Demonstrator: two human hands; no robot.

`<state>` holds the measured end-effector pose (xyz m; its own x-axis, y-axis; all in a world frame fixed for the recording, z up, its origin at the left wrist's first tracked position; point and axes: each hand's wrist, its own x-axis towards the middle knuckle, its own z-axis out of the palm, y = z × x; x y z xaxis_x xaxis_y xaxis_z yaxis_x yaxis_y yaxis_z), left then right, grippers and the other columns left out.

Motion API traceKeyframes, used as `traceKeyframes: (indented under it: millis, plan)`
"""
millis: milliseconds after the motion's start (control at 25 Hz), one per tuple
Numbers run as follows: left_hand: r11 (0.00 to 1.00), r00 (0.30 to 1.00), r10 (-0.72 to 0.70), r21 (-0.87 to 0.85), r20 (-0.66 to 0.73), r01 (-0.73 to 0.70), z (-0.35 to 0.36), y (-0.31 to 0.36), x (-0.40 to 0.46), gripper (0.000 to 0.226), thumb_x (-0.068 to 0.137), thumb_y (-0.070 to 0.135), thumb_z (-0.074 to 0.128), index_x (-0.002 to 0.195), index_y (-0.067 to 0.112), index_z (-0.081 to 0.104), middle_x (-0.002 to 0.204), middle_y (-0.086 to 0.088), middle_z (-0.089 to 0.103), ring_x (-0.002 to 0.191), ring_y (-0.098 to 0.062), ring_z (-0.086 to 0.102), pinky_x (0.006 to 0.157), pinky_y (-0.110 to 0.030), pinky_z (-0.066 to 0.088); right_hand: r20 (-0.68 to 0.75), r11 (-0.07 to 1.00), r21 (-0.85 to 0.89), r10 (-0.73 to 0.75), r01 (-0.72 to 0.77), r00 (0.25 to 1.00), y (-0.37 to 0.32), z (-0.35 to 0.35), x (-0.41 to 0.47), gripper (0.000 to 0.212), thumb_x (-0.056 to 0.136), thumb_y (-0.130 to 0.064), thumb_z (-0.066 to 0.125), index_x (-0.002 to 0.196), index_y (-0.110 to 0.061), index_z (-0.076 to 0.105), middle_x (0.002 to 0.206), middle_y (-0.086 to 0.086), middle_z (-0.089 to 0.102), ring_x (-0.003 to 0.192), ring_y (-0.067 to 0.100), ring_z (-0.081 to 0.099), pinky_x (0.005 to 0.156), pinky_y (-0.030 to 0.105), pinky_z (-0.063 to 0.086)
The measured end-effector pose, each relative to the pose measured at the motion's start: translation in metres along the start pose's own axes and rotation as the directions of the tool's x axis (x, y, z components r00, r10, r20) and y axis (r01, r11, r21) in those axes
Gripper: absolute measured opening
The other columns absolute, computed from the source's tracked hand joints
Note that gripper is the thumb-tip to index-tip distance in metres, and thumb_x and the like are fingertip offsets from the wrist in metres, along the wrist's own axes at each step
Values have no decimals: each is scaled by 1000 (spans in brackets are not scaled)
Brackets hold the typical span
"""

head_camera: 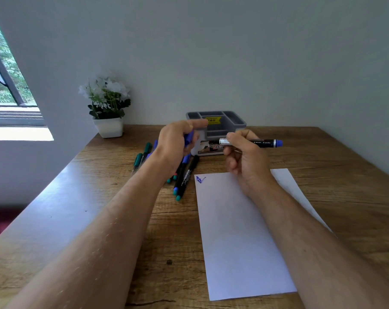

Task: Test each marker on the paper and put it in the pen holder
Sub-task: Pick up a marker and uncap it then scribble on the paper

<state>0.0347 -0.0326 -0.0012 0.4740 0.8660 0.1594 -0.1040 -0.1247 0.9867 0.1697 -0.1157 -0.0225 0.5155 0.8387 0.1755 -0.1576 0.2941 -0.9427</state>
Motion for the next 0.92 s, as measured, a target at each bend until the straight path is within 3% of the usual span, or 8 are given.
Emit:
traceKeyframes:
  millis: [80, 200, 480, 720, 920]
  plan:
    - [964, 997, -74, -259, -21, 66, 5, 1, 0, 39, 97, 3, 34, 124, -1, 61, 76, -6, 48, 61, -12, 40, 58, -25, 36, 5, 993, 114, -2, 2, 1000, -2, 0, 2, 17, 91, -12, 65, 77, -20, 62, 64, 4, 61, 42, 11, 45, 38, 19, 30]
    - [910, 982, -171, -394, -78, 127, 13, 2, -2, 29, 100, 3, 43, 123, -2, 61, 84, -7, 57, 68, -14, 49, 60, -25, 44, 7, 980, 198, 3, -4, 1000, -5, 1, 1, 9, 93, -12, 58, 87, -16, 64, 68, 6, 67, 44, 13, 50, 41, 20, 32]
    - [912, 960, -193, -397, -202, 100, 15, 3, 0, 27, 103, 8, 47, 123, 1, 63, 87, -8, 57, 68, -12, 51, 64, -24, 49, 30, 991, 119, -62, 58, 998, 0, -1, 1, 17, 95, -11, 50, 92, -12, 67, 73, 10, 73, 47, 15, 56, 44, 21, 37]
    - [934, 982, -146, -344, -116, 99, 17, 1, -3, 27, 102, 7, 49, 125, 3, 62, 94, -7, 60, 70, -11, 52, 66, -23, 51, 27, 998, 30, -62, 62, 998, 1, 2, 0, 15, 96, -14, 53, 95, -15, 68, 81, 12, 75, 50, 17, 57, 44, 22, 39]
    - [901, 984, -127, -429, -126, 61, 13, -2, -1, 34, 94, 9, 63, 127, 8, 55, 95, -9, 69, 66, -11, 65, 65, -24, 57, -29, 997, 47, -61, 63, 998, -1, 2, 1, 7, 92, -14, 64, 90, -19, 59, 77, 11, 74, 43, 18, 54, 44, 23, 40]
